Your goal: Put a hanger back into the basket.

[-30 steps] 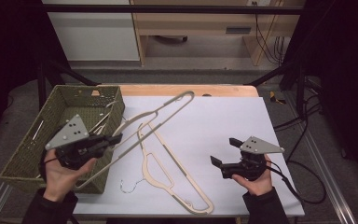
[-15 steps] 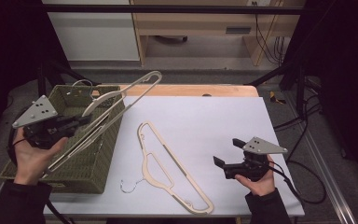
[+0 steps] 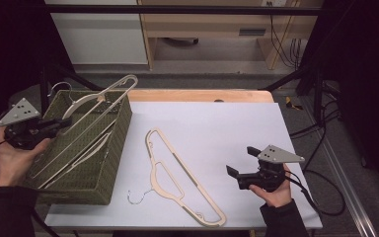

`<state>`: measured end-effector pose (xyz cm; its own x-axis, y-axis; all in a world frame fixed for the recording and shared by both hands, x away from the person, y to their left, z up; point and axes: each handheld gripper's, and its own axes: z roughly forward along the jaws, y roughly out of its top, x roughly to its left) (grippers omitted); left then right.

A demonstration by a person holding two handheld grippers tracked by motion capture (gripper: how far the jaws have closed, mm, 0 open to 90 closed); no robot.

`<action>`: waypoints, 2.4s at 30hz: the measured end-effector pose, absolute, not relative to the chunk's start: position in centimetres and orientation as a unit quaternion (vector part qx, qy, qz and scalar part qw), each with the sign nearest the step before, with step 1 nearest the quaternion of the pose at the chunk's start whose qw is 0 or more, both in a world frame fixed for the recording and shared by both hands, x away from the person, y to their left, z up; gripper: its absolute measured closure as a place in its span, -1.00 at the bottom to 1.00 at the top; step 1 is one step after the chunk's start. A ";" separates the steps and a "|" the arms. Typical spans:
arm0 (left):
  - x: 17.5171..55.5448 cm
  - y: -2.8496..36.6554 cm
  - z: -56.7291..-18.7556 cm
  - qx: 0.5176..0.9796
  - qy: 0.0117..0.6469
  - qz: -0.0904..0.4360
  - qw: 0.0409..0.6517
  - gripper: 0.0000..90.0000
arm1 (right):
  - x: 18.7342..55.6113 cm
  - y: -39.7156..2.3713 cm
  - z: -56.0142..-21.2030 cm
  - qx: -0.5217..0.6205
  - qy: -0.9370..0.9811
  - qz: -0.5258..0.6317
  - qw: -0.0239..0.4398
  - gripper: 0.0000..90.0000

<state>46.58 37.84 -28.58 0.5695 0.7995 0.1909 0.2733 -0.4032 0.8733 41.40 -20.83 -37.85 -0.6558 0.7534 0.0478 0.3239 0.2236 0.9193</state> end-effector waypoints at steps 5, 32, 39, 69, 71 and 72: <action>46.8 39.1 -29.7 0.781 0.351 0.317 0.408 0.91 | 41.4 -20.8 -37.9 0.358 0.753 0.510 0.210 -0.86; 48.3 40.3 -38.2 0.811 0.391 0.286 0.329 0.91 | 41.5 -20.6 -38.1 0.357 0.758 0.505 0.207 -0.86; 48.3 40.1 -39.0 0.824 0.395 0.247 0.321 0.81 | 41.5 -20.5 -38.1 0.356 0.760 0.505 0.204 -0.86; 48.1 37.9 -38.4 0.851 0.378 0.193 0.310 0.24 | 41.4 -20.2 -38.1 0.349 0.762 0.507 0.200 -0.86; 47.9 37.8 -38.1 0.848 0.376 0.200 0.316 0.23 | 41.4 -20.2 -38.1 0.349 0.762 0.508 0.199 -0.86; 47.7 37.7 -37.8 0.844 0.373 0.206 0.325 0.22 | 41.4 -20.2 -38.1 0.347 0.763 0.507 0.200 -0.86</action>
<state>47.74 37.71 -37.81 0.6367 0.7639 0.1057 0.4959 -0.5105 0.7024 41.36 -20.23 -38.06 -0.6792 0.7325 0.0462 0.3265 0.2453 0.9128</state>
